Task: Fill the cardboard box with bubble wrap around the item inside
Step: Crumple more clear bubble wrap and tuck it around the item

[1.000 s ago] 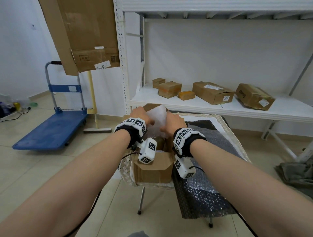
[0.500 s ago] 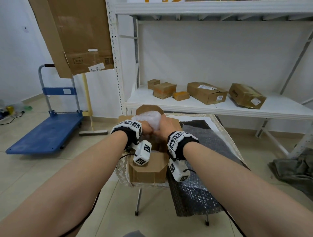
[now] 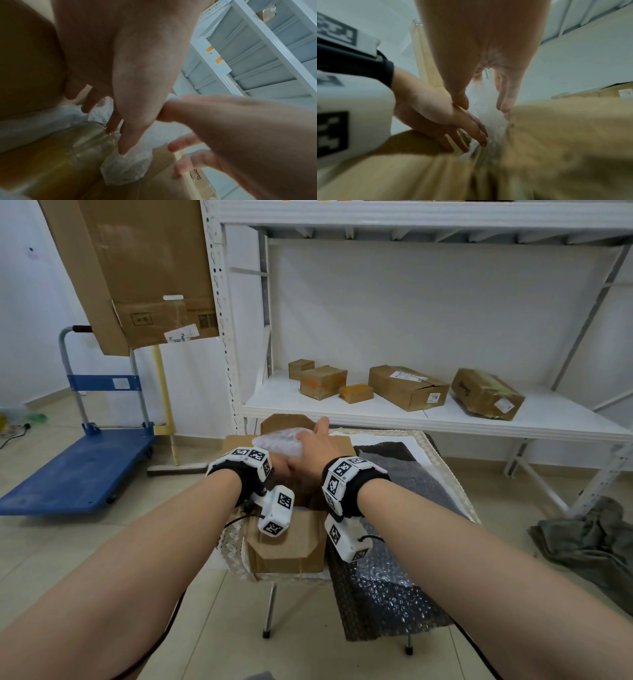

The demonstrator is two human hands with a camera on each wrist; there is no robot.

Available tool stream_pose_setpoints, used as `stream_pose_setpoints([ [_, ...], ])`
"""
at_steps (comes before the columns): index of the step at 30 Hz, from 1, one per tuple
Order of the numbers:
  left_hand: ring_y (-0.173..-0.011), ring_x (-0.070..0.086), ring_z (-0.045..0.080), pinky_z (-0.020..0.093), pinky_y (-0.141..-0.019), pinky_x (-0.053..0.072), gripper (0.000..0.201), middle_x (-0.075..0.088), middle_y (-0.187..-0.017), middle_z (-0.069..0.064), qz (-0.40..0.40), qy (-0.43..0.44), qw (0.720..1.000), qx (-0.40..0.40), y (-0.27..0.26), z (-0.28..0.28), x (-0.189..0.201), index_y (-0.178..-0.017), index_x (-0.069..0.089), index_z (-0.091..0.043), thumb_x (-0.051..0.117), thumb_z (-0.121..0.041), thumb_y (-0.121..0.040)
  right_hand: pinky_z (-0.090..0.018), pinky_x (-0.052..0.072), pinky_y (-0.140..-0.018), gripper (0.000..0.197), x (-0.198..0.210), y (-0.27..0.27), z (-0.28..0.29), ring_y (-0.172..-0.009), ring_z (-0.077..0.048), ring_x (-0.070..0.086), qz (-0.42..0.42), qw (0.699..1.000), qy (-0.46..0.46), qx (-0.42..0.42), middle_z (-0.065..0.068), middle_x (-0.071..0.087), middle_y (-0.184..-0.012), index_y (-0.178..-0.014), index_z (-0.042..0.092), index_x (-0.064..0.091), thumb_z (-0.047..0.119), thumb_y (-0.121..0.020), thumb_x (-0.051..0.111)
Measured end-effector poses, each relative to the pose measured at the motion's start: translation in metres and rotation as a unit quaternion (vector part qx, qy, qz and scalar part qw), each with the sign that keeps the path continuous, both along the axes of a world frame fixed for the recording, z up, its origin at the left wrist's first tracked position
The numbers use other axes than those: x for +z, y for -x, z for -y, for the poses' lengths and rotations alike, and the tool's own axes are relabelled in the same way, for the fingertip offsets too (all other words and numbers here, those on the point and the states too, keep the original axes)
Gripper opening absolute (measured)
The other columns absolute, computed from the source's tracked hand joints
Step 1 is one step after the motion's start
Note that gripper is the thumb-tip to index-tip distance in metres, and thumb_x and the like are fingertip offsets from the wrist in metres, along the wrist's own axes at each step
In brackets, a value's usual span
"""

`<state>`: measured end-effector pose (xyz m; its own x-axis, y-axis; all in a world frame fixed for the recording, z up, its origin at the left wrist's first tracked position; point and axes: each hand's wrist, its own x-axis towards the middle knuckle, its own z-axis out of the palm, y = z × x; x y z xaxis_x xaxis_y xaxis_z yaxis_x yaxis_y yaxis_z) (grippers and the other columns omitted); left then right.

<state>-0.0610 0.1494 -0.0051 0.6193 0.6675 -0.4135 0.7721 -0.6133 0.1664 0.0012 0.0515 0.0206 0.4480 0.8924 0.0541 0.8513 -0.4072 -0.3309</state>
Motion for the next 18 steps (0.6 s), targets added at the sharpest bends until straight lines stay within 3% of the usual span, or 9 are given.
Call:
stream_pose_setpoints([
  [2, -0.11, 0.052, 0.018, 0.02, -0.075, 0.04, 0.039, 0.056, -0.126, 0.012, 0.006, 0.002, 1.0, 0.006, 0.002, -0.003, -0.004, -0.134, 0.049, 0.0, 0.044, -0.022, -0.102, -0.04, 0.044, -0.093, 0.039, 0.006, 0.0, -0.003, -0.114, -0.035, 0.05, 0.041, 0.999, 0.02, 0.003, -0.013, 0.029, -0.137, -0.12, 0.008, 0.063, 0.032, -0.089, 0.061],
  [3, -0.109, 0.059, 0.019, 0.022, -0.085, 0.048, 0.048, 0.062, -0.123, 0.006, 0.021, 0.017, 1.0, -0.002, -0.003, -0.011, -0.01, -0.129, 0.056, -0.007, 0.051, -0.04, -0.094, -0.04, 0.042, -0.092, 0.034, 0.009, 0.0, -0.004, -0.118, -0.035, 0.046, 0.056, 0.998, 0.027, 0.006, -0.012, 0.032, -0.136, -0.116, 0.007, 0.064, 0.029, -0.09, 0.061],
  [5, -0.102, 0.067, 0.022, 0.04, -0.094, 0.054, 0.062, 0.069, -0.112, 0.001, 0.049, 0.015, 0.998, -0.028, -0.012, -0.037, -0.033, -0.119, 0.063, -0.024, 0.052, -0.061, -0.071, -0.043, 0.042, -0.093, 0.029, 0.014, -0.002, -0.007, -0.122, -0.037, 0.044, 0.076, 0.996, 0.04, 0.013, -0.013, 0.037, -0.135, -0.117, 0.007, 0.061, 0.019, -0.091, 0.062],
  [7, -0.095, 0.068, 0.019, 0.041, -0.092, 0.055, 0.051, 0.07, -0.107, 0.0, 0.059, 0.019, 0.998, -0.026, -0.017, -0.045, -0.04, -0.115, 0.065, -0.028, 0.053, -0.059, -0.076, -0.045, 0.046, -0.091, 0.037, 0.017, -0.006, -0.009, -0.119, -0.037, 0.05, 0.074, 0.996, 0.04, 0.02, -0.013, 0.041, -0.133, -0.124, 0.012, 0.055, 0.011, -0.089, 0.065],
  [9, -0.095, 0.065, 0.018, 0.033, -0.089, 0.053, 0.038, 0.069, -0.11, 0.003, 0.082, -0.011, 0.996, -0.033, -0.004, -0.022, -0.021, -0.116, 0.065, -0.023, 0.054, -0.047, -0.089, -0.045, 0.049, -0.089, 0.04, 0.018, -0.009, -0.011, -0.113, -0.038, 0.055, 0.07, 0.997, 0.033, 0.025, -0.014, 0.045, -0.129, -0.124, 0.014, 0.05, 0.005, -0.087, 0.064],
  [13, -0.1, 0.065, 0.026, 0.015, -0.058, 0.046, 0.034, 0.066, -0.11, 0.008, 0.095, 0.018, 0.995, -0.034, -0.003, -0.018, -0.016, -0.124, 0.064, -0.006, 0.055, -0.025, -0.097, -0.045, 0.048, -0.094, 0.036, 0.016, -0.011, -0.014, -0.113, -0.039, 0.055, 0.072, 0.997, 0.013, 0.016, -0.016, 0.046, -0.128, -0.122, 0.012, 0.055, -0.003, -0.09, 0.05],
  [14, -0.102, 0.065, 0.026, 0.016, -0.061, 0.048, 0.034, 0.067, -0.113, 0.009, 0.091, 0.029, 0.995, -0.026, -0.003, -0.02, -0.016, -0.125, 0.064, -0.008, 0.056, -0.025, -0.096, -0.044, 0.048, -0.094, 0.035, 0.014, -0.011, -0.016, -0.113, -0.039, 0.056, 0.069, 0.997, 0.009, 0.013, -0.016, 0.047, -0.128, -0.12, 0.012, 0.057, -0.003, -0.09, 0.049],
  [16, -0.101, 0.065, 0.022, 0.025, -0.078, 0.053, 0.035, 0.067, -0.119, 0.008, 0.104, 0.031, 0.994, -0.011, -0.003, -0.02, -0.014, -0.125, 0.064, -0.015, 0.06, -0.03, -0.093, -0.041, 0.049, -0.091, 0.032, 0.012, -0.01, -0.02, -0.109, -0.036, 0.058, 0.056, 0.998, 0.009, 0.011, -0.014, 0.05, -0.126, -0.115, 0.014, 0.06, -0.003, -0.088, 0.054],
  [18, -0.103, 0.064, 0.023, 0.029, -0.084, 0.05, 0.037, 0.065, -0.122, 0.01, 0.101, 0.018, 0.995, 0.004, 0.0, -0.015, -0.01, -0.126, 0.063, -0.012, 0.061, -0.031, -0.094, -0.039, 0.049, -0.084, 0.033, 0.011, -0.008, -0.022, -0.105, -0.035, 0.058, 0.046, 0.999, 0.025, 0.012, -0.014, 0.053, -0.122, -0.114, 0.013, 0.057, -0.002, -0.085, 0.06],
])
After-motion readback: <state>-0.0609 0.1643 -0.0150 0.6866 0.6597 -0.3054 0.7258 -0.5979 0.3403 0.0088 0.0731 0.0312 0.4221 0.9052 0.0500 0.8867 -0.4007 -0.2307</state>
